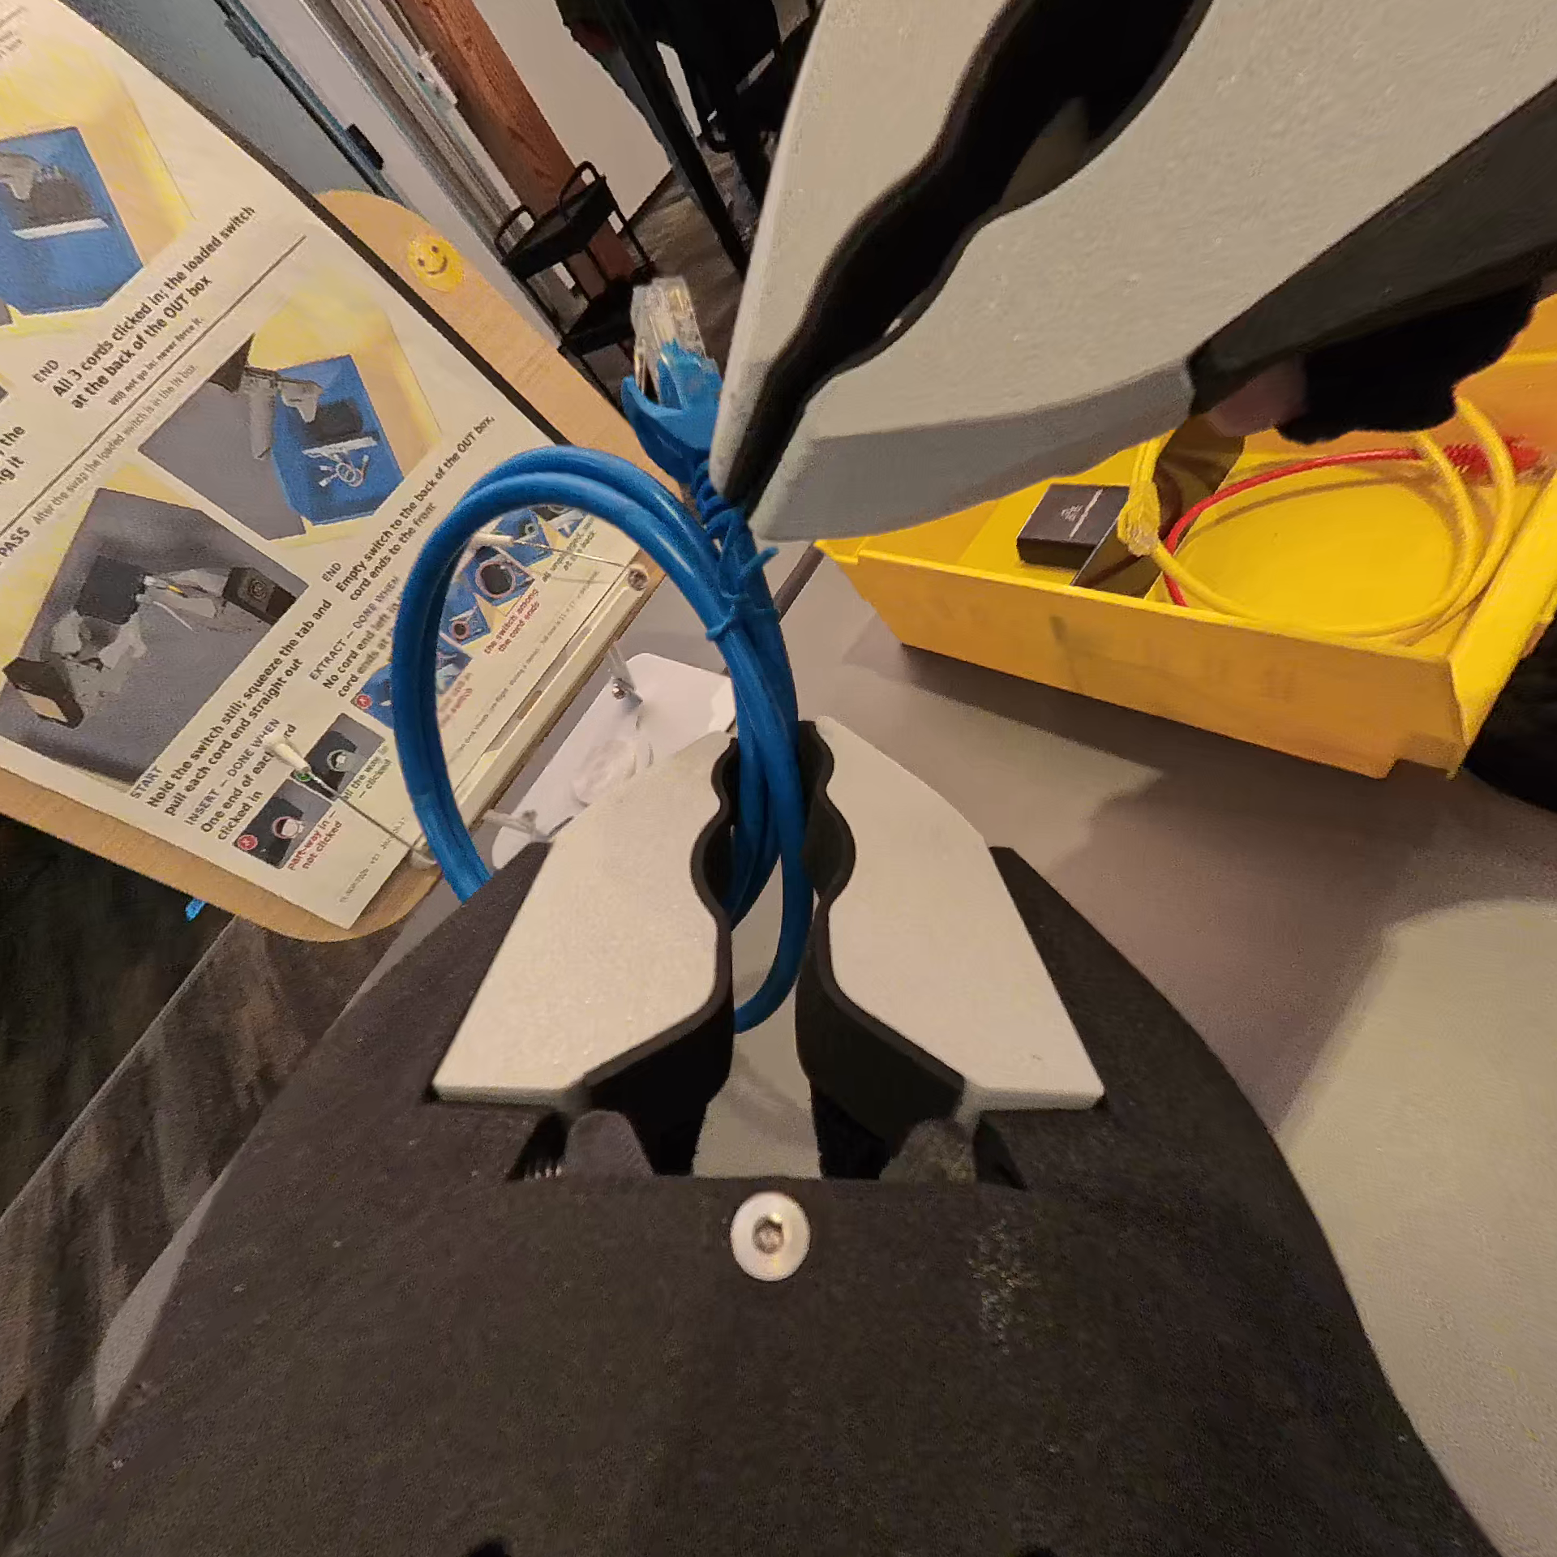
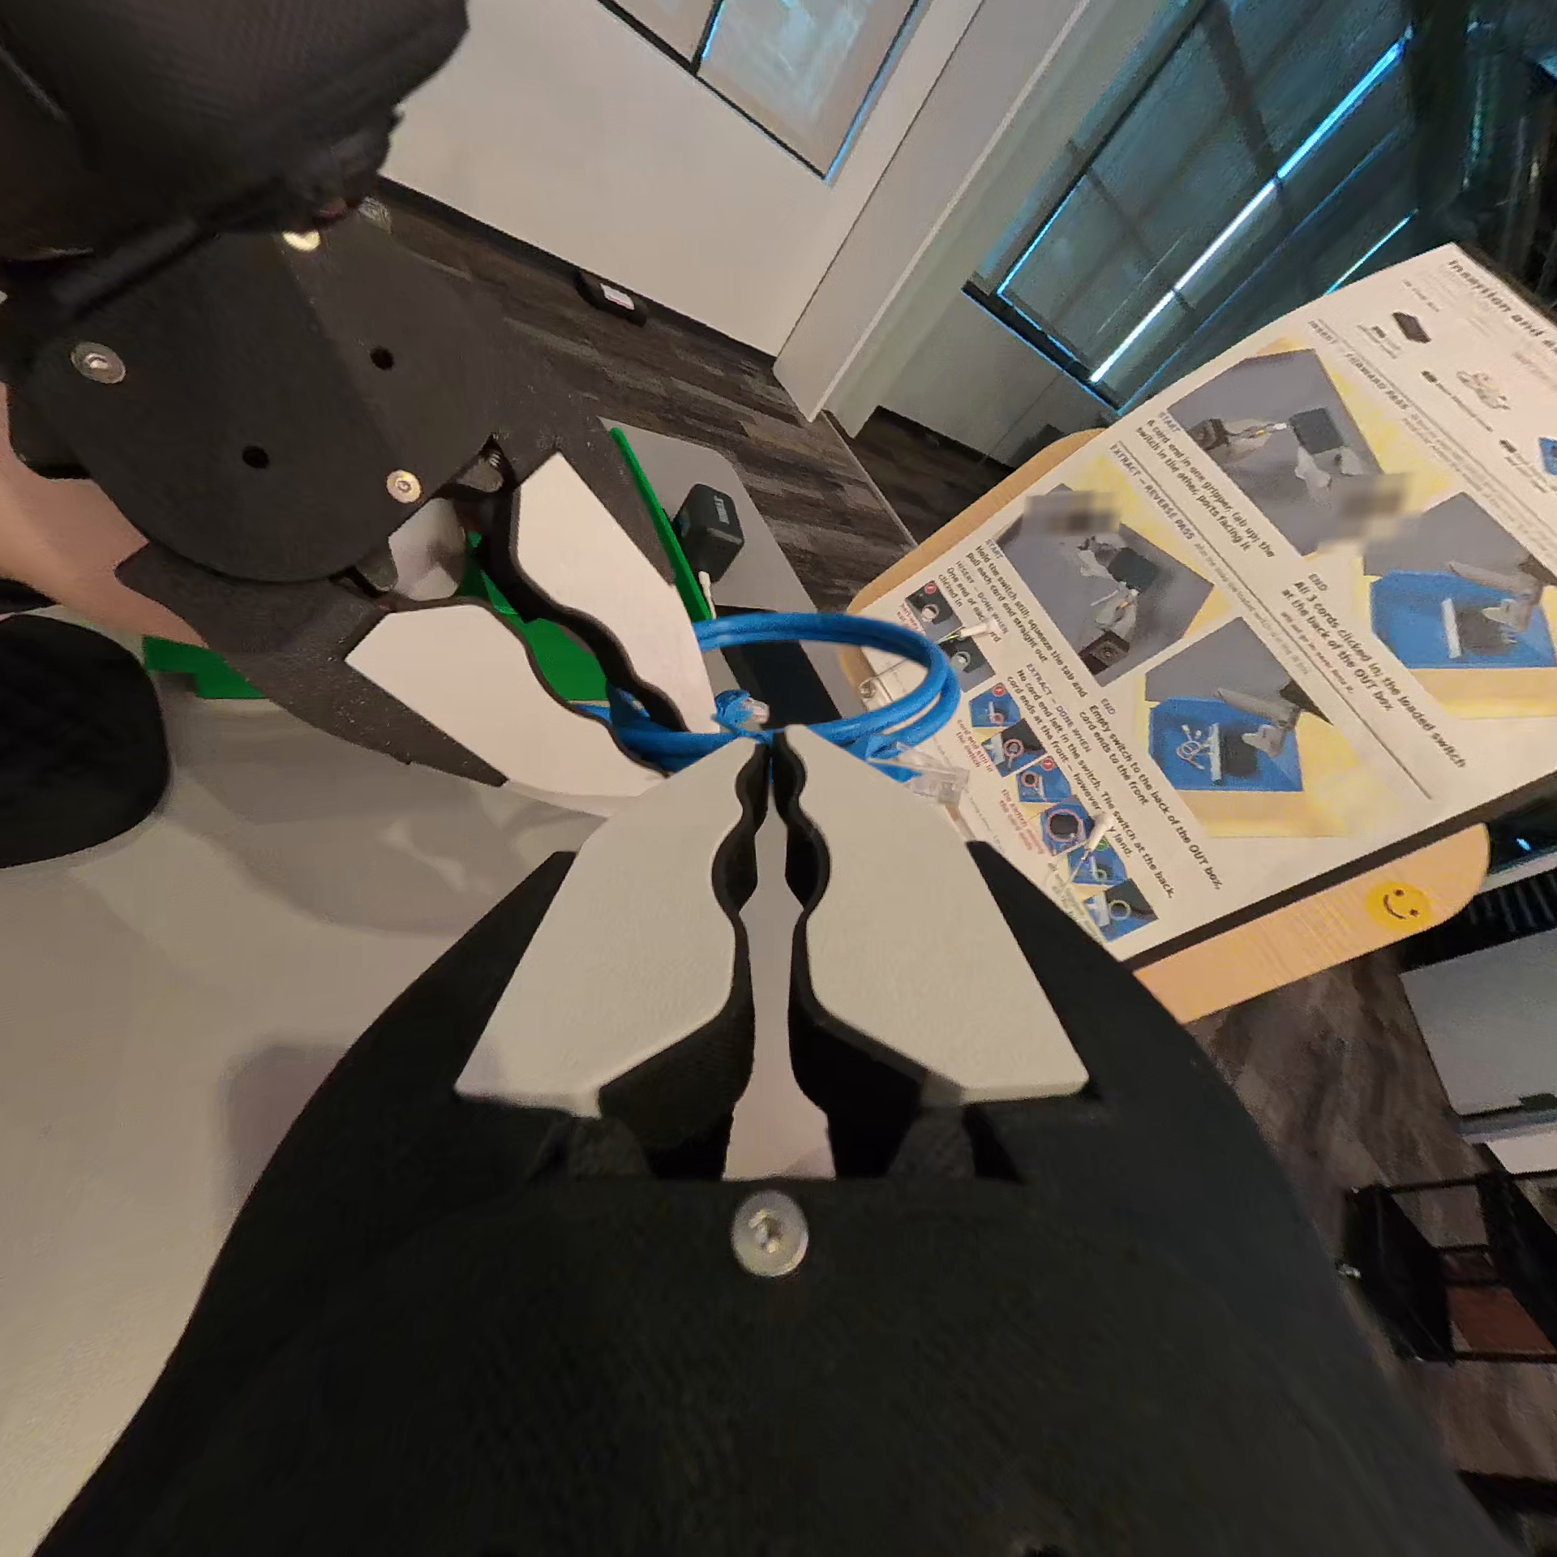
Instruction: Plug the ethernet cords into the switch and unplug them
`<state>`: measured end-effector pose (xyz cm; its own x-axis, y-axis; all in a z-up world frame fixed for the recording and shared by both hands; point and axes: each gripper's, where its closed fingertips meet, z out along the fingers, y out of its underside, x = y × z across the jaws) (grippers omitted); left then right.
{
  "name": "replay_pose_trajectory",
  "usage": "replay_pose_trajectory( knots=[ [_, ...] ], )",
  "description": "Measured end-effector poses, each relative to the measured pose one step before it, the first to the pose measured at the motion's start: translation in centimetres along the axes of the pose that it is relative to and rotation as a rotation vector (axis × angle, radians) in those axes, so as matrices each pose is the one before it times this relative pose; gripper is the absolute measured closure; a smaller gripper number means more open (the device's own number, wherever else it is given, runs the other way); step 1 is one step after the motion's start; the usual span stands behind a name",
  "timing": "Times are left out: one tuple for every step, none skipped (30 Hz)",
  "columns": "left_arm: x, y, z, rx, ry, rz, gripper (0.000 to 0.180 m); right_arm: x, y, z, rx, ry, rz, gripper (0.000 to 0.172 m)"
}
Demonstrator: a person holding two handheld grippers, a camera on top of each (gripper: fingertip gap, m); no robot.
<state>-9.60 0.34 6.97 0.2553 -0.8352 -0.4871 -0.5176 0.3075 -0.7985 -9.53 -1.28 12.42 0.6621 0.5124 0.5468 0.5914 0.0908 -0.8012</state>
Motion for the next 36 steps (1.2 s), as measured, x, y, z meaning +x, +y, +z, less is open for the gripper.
replay_pose_trajectory(
  knots=[
    [-0.164,0.121,0.014,-0.0062,-0.0101,0.0063,0.169,-0.09,0.237,0.033,-0.0039,-0.0162,0.0102,0.17],
    [-0.121,0.071,0.003,-0.0024,-0.0041,0.0013,0.169,-0.112,0.121,-0.009,0.0045,-0.0216,0.018,0.169],
    [-0.063,0.027,0.001,0.0009,0.0009,-0.0033,0.169,-0.199,-0.056,-0.062,0.0189,-0.0289,0.0193,0.169],
    [-0.046,-0.002,-0.009,0.0021,-0.0005,-0.0035,0.169,-0.274,-0.093,-0.054,0.023,-0.0338,0.0209,0.162],
    [-0.106,-0.029,0.01,0.0026,-0.0074,0.0009,0.169,-0.102,-0.106,-0.022,0.0193,-0.0245,0.0275,0.155],
    [-0.136,0.007,0.027,-0.0007,-0.0129,0.0069,0.169,-0.096,-0.187,0.003,0.0212,-0.0213,0.0293,0.152],
    [-0.143,0.023,0.042,-0.0019,-0.0154,0.0089,0.169,-0.107,-0.178,0.062,0.0167,-0.0173,0.0242,0.151],
    [-0.118,-0.013,0.061,0.0012,-0.0152,0.0077,0.169,0.16,-0.179,0.082,0.0117,0.007,0.0188,0.151],
    [-0.055,-0.054,0.056,0.0039,-0.012,0.0076,0.169,0.163,-0.128,0.09,0.0068,0.0118,0.0119,0.152],
    [-0.036,-0.06,0.049,0.0034,-0.0094,0.0071,0.169,-0.027,0.04,0.105,-0.0042,0.0008,0.0112,0.152],
    [-0.029,-0.012,0.046,-0.0003,-0.0091,0.0073,0.169,-0.06,0.146,0.117,-0.0135,-0.0045,0.017,0.151],
    [-0.067,0.0,0.032,-0.001,-0.0106,0.0095,0.169,-0.031,0.127,0.055,-0.0114,-0.0019,0.0152,0.15],
    [-0.07,0.007,0.016,-0.0011,-0.0096,0.0091,0.169,0.005,0.086,-0.016,-0.0106,0.0032,0.0084,0.147],
    [-0.026,0.04,0.023,-0.0028,-0.0036,0.0055,0.169,0.039,-0.072,-0.101,-0.0013,0.0068,0.0049,0.145],
    [0.004,0.029,0.011,-0.0015,0.0011,0.0005,0.169,-0.015,-0.203,-0.19,0.0083,0.0018,0.0014,0.143],
    [-0.044,0.002,-0.01,0.0019,-0.0003,-0.0024,0.169,-0.002,-0.282,-0.275,0.0151,0.0002,0.0058,0.141],
    [-0.057,-0.024,-0.027,0.0035,-0.0013,-0.002,0.169,0.149,-0.312,-0.307,0.0184,0.0022,0.0241,0.141],
    [-0.065,-0.013,-0.024,0.0018,-0.0017,-0.0006,0.169,0.194,-0.275,-0.268,0.019,-0.0024,0.0385,0.141],
    [-0.049,-0.023,-0.019,0.0015,-0.0028,0.0021,0.169,0.244,-0.142,-0.175,0.0142,-0.0039,0.0529,0.14],
    [-0.07,-0.068,-0.024,0.0051,-0.0067,0.0045,0.169,0.459,0.207,-0.044,-0.0062,0.0038,0.0773,0.14],
    [-0.073,-0.094,-0.008,0.0054,-0.0098,0.0069,0.169,0.105,0.399,0.121,-0.019,-0.0253,0.0798,0.14],
    [-0.043,-0.028,0.038,0.0012,-0.0095,0.0102,0.169,-0.367,0.262,0.194,-0.0097,-0.0575,0.0523,0.14],
    [0.023,0.034,0.074,-0.002,-0.0069,0.0121,0.169,-0.316,0.06,0.197,0.0034,-0.0482,0.0269,0.139],
    [0.045,0.074,0.124,-0.0032,-0.0051,0.0114,0.169,0.0,-0.062,0.134,0.0104,-0.0171,0.0146,0.139],
    [0.053,0.081,0.149,-0.0028,-0.0025,0.0068,0.169,0.253,-0.031,0.096,0.0066,0.0069,0.0038,0.139],
    [0.104,0.064,0.131,-0.0008,0.0031,0.0012,0.169,0.337,0.188,0.119,-0.0083,0.017,-0.0075,0.139],
    [0.121,0.038,0.133,0.0016,0.0076,-0.0042,0.169,0.257,0.417,0.164,-0.0225,0.0147,-0.0109,0.141],
    [0.109,0.076,0.129,-0.0001,0.0093,-0.0072,0.169,0.069,0.441,0.199,-0.0251,0.0023,-0.0049,0.142],
    [0.112,0.095,0.147,0.0002,0.0099,-0.0071,0.169,-0.049,0.337,0.203,-0.018,-0.0075,0.0082,0.142],
    [0.103,0.094,0.14,0.0009,0.0092,-0.0059,0.169,0.087,0.164,0.151,-0.0087,-0.0009,0.0138,0.143],
    [0.067,0.094,0.135,-0.0006,0.0062,-0.0036,0.169,0.279,0.042,0.065,-0.0019,0.0134,0.0055,0.146],
    [0.059,0.063,0.114,0.0004,0.0041,-0.0014,0.169,0.327,-0.015,0.002,0.0032,0.0162,-0.0001,0.151],
    [0.049,0.006,0.059,0.0029,0.0023,-0.0012,0.169,0.238,0.022,-0.006,0.0018,0.0078,0.0023,0.154],
    [0.036,0.056,0.044,-0.0029,0.0006,0.0002,0.169,0.121,-0.013,-0.007,0.0035,-0.0023,0.0083,0.155],
    [0.06,0.091,0.038,-0.0063,0.0014,0.0032,0.169,0.12,-0.076,-0.027,0.0094,-0.003,0.0087,0.157],
    [0.064,0.078,0.025,-0.0053,0.001,0.0054,0.169,0.034,-0.094,-0.044,0.0117,-0.0111,0.0111,0.163]
  ],
)
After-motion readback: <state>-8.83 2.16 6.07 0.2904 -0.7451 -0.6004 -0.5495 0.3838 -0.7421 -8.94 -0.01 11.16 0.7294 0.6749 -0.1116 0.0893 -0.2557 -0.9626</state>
